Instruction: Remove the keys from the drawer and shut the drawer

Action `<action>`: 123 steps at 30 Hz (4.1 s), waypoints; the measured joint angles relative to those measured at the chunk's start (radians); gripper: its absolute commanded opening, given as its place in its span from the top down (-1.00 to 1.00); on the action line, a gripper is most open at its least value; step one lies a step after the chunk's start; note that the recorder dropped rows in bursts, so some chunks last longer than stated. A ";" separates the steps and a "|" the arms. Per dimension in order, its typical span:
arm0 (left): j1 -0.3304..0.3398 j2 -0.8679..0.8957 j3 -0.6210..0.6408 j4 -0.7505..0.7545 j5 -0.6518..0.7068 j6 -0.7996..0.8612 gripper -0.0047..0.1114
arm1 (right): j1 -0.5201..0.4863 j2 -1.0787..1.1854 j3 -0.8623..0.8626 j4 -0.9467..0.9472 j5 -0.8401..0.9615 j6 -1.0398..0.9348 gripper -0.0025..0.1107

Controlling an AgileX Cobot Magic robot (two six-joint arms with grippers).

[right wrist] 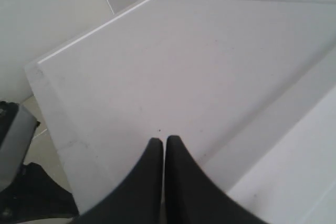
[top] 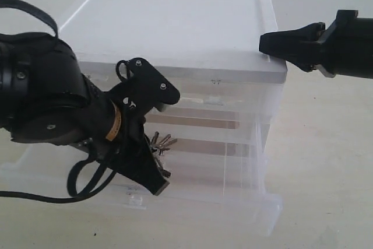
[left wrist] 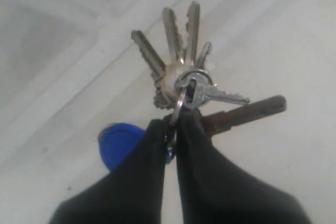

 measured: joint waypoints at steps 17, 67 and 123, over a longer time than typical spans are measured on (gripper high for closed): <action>-0.052 -0.044 0.000 -0.041 -0.024 -0.040 -0.17 | 0.000 0.000 0.000 0.000 0.005 0.000 0.96; -0.051 -0.395 -0.045 0.160 0.083 -0.199 0.84 | 0.000 0.000 0.000 -0.001 0.005 -0.004 0.96; 0.417 -0.346 0.311 0.259 0.020 -0.536 0.10 | 0.000 0.000 0.000 -0.013 -0.004 0.009 0.96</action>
